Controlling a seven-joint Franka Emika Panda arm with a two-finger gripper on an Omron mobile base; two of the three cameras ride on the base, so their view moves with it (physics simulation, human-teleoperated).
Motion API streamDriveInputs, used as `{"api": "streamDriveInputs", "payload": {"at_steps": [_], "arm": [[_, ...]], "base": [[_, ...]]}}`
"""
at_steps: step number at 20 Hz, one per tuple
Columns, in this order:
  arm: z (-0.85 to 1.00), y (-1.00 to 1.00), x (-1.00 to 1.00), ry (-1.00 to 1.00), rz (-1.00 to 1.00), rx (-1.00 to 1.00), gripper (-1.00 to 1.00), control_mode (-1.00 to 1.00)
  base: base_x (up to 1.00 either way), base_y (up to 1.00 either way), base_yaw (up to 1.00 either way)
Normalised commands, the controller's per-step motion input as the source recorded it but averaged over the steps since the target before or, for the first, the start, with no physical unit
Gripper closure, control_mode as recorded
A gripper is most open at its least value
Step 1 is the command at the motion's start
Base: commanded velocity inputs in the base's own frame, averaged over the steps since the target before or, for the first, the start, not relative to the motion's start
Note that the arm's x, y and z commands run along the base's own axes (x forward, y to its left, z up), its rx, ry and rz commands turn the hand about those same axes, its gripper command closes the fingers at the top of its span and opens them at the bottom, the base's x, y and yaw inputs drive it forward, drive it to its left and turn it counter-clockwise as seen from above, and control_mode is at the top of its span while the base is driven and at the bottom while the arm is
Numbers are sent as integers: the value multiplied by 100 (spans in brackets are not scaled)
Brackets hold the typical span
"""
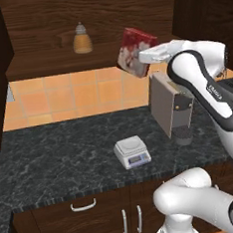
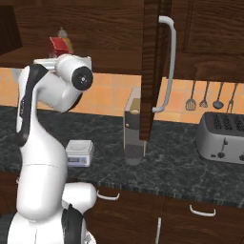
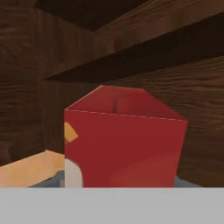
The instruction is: Pick the cereal and place it on the digital scale for weighing, and close the cabinet.
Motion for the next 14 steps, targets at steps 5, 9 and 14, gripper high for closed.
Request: {"api": "streamDriveInputs", "payload": {"at_steps": [5, 9, 14], "arm": [[-100, 8, 0, -9, 31, -19, 100, -100], [-96, 5, 0, 0, 21, -18, 100, -100], [-70, 2, 3, 0, 10, -11, 100, -100]], "base": [[0, 0, 0], [0, 0, 0], [0, 0, 0]]}}
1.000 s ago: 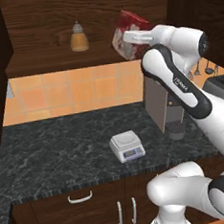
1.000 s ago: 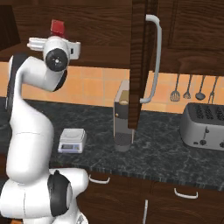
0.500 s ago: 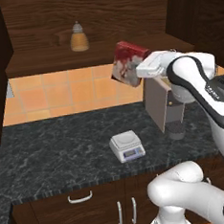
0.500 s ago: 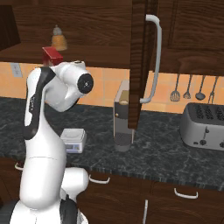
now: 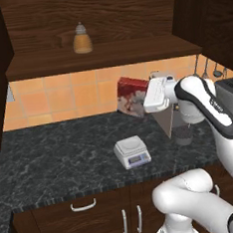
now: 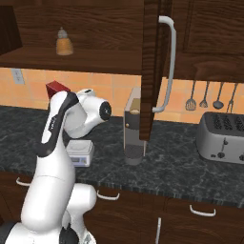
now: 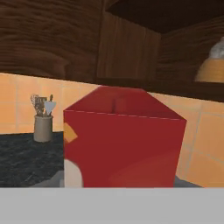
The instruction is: Pick the cereal and place it on the digital scale for weighing, and close the cabinet.
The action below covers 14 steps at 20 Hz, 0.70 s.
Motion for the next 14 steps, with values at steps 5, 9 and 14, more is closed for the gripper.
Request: {"api": "streamDriveInputs", "payload": {"at_steps": [5, 9, 14], "arm": [[-71, 0, 0, 1, 5, -13, 100, -100], [-68, 0, 0, 7, 3, -10, 100, -100], [-51, 0, 0, 10, 0, -3, 100, -100]], "base": [[0, 0, 0], [0, 0, 0], [0, 0, 0]]}}
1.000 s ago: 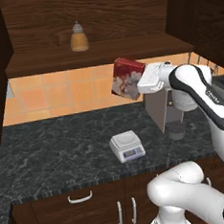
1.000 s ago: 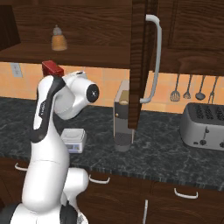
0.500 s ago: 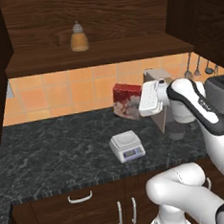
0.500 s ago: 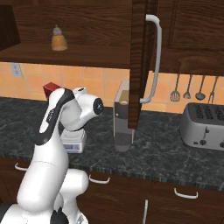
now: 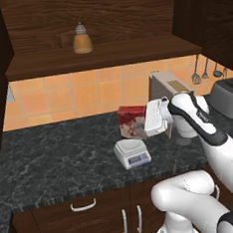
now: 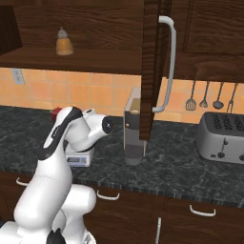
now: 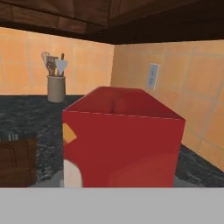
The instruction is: Pick the cereal and place it on the digital scale for weighing, and close the cabinet.
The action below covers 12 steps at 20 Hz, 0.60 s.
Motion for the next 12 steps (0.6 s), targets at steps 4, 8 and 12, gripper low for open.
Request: {"api": "streamDriveInputs", "payload": {"at_steps": [4, 8, 12], "arm": [[-35, 0, 2, 2, 2, 0, 100, -100], [-29, 0, 5, -8, 9, 9, 100, -100], [-38, 0, 16, 2, 5, 10, 100, -100]], "base": [[0, 0, 0], [0, 0, 0], [0, 0, 0]]}}
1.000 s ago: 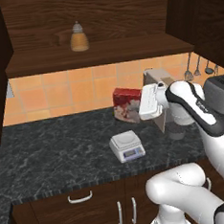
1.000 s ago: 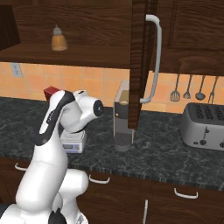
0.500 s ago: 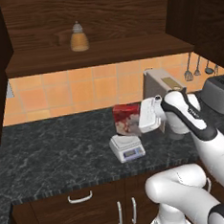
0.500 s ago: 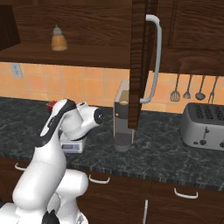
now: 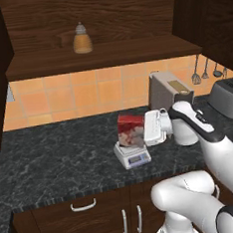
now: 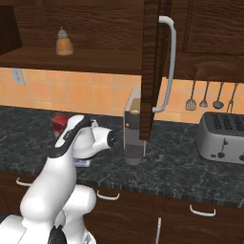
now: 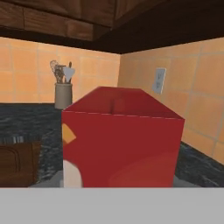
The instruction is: Pick the cereal and place it on the digital scale for weighing, and close the cabinet.
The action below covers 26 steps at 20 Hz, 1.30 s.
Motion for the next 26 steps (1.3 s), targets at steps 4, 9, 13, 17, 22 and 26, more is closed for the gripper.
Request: {"api": "streamDriveInputs", "payload": {"at_steps": [4, 9, 13, 17, 22, 26], "arm": [[-29, 0, 33, 2, 1, 2, 100, -100], [-20, 0, 34, 0, 0, 0, 100, -100], [-8, -5, 24, -1, 0, 0, 100, -100], [-24, -8, 32, 0, 0, 0, 100, -100], [-22, -13, 23, 0, 0, 0, 100, -100], [-26, -6, 27, 0, 0, 0, 100, -100]], "base": [[0, 0, 0], [0, 0, 0], [0, 0, 0], [0, 0, 0], [0, 0, 0], [0, 0, 0]]}}
